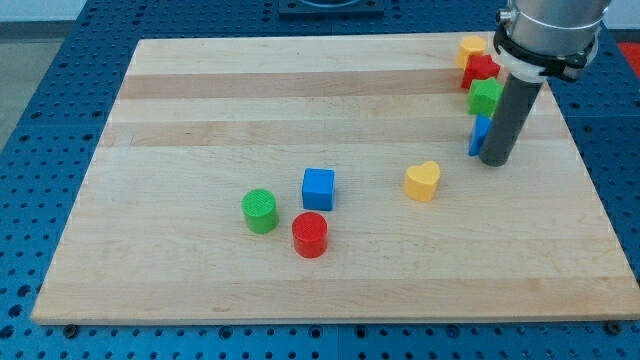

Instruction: Push the blue triangle below the green star

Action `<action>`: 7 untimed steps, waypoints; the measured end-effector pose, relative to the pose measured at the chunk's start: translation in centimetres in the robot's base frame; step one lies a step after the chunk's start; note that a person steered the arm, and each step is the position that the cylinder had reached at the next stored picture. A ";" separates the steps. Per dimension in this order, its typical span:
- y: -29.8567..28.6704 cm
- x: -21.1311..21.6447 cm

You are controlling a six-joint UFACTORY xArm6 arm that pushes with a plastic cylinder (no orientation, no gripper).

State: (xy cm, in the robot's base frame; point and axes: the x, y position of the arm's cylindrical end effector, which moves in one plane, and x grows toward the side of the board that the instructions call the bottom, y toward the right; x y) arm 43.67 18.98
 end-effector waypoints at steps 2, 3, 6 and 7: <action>-0.1 0.9; -0.6 1.5; -0.6 -0.6; -0.5 -1.3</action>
State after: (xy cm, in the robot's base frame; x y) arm 42.36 18.47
